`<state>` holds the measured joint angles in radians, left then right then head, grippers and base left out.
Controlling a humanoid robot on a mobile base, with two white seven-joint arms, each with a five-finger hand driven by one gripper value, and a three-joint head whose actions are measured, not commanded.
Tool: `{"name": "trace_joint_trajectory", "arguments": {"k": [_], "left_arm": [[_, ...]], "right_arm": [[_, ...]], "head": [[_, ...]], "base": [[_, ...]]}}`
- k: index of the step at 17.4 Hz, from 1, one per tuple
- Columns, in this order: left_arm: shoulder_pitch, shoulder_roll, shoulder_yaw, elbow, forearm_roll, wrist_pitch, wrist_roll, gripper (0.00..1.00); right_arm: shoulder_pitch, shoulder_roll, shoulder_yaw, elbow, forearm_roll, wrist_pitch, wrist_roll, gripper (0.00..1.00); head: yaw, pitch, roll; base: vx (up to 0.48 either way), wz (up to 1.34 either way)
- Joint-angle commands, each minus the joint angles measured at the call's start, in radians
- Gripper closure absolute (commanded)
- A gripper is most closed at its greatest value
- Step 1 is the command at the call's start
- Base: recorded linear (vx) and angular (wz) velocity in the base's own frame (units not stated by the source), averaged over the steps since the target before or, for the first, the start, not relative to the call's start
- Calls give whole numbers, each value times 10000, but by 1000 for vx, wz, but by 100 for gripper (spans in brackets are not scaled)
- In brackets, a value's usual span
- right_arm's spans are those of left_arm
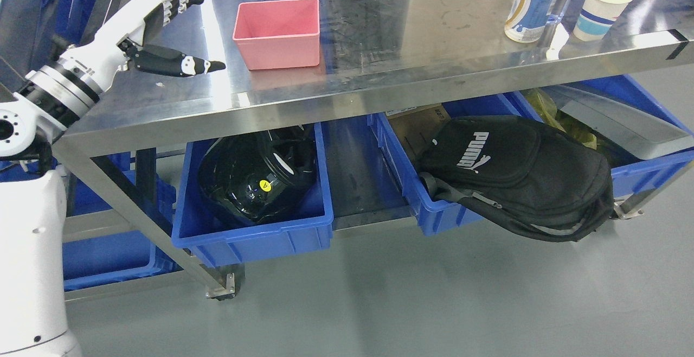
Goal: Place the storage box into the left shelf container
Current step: 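Raise the left hand and reach toward the pink box on the table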
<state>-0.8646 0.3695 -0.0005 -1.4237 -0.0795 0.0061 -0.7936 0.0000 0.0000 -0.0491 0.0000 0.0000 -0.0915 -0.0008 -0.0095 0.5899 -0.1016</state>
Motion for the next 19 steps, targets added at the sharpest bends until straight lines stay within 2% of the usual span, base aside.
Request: {"name": "trace_joint_trajectory", "arguments": {"k": [1,5,13,19], "left_arm": [[-281,449,-2142,859,-1012,0,-485,2],[-693,-166,-2066,2008,-2056,0,-501,7],[-2013,-917,-2127,3098,-2165,0,-1022,21],[-2919,-1286,-2434,4556,-2609,31,-1605,22]], "right_arm": [[77,-175,0,-174,-31,-6,8,0],[77,-175,0,-174,-31,-6,8,0],[77,-175,0,-174,-31,-6,8,0],[77,-175,0,-174,-31,-6,8,0]], "head": [[0,0,0],[0,0,0],[0,0,0],[0,0,0]], "base": [[0,0],[0,0],[0,0],[0,0]]}}
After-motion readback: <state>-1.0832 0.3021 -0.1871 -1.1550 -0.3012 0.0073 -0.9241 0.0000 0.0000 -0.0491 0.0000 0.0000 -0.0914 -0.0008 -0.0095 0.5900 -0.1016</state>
